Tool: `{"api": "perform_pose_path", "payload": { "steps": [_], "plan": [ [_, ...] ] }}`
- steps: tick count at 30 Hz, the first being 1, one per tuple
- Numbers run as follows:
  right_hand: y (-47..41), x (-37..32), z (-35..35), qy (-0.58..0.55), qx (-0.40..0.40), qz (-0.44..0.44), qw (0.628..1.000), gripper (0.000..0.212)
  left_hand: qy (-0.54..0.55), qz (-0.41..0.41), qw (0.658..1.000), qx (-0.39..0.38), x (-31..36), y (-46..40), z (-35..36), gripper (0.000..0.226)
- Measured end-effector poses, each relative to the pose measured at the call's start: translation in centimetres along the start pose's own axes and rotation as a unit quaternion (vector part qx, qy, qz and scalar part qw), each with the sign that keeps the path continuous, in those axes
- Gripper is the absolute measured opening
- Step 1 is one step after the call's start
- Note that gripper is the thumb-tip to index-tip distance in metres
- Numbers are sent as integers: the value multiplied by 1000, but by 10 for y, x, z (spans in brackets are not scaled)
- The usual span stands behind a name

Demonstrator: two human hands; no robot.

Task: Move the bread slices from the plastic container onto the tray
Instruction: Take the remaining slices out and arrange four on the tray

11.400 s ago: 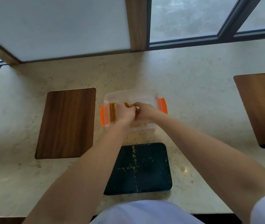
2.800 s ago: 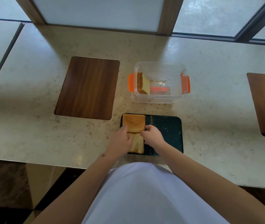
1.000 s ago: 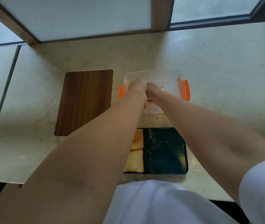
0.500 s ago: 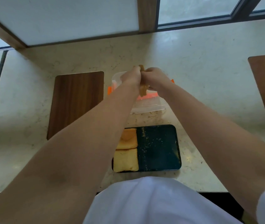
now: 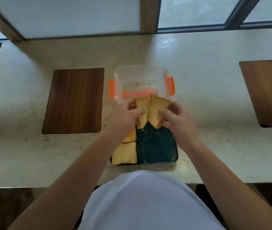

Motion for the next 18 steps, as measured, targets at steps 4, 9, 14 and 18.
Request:
{"api": "perform_pose_path", "payload": {
  "steps": [4, 9, 14, 18],
  "plan": [
    [-3, 69, -16, 40, 59, 105, 992, 18, -18, -62, 996, 68, -59, 31, -18, 17],
    [-23, 131, -43, 6, 81, 246, 966, 21, 30, -125, 984, 128, -99, 62, -46, 23],
    [-43, 150, -60, -22, 104, 300, 948, 37, 38, -125, 981, 145, -114, 82, -58, 17],
    [-60, 138, -65, 108, 138, 256, 951, 52, 32, -128, 981, 142, -123, 86, -61, 16]
  ]
}}
Point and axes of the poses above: each hand's wrist, its own y-axis away from the middle knuckle, its own z-axis out of the palm, x = y × z, the point moved 9 cm from there along -y, towards the middle knuckle, and after that the axes turned 14 degrees about z, right-handed, at the moved point
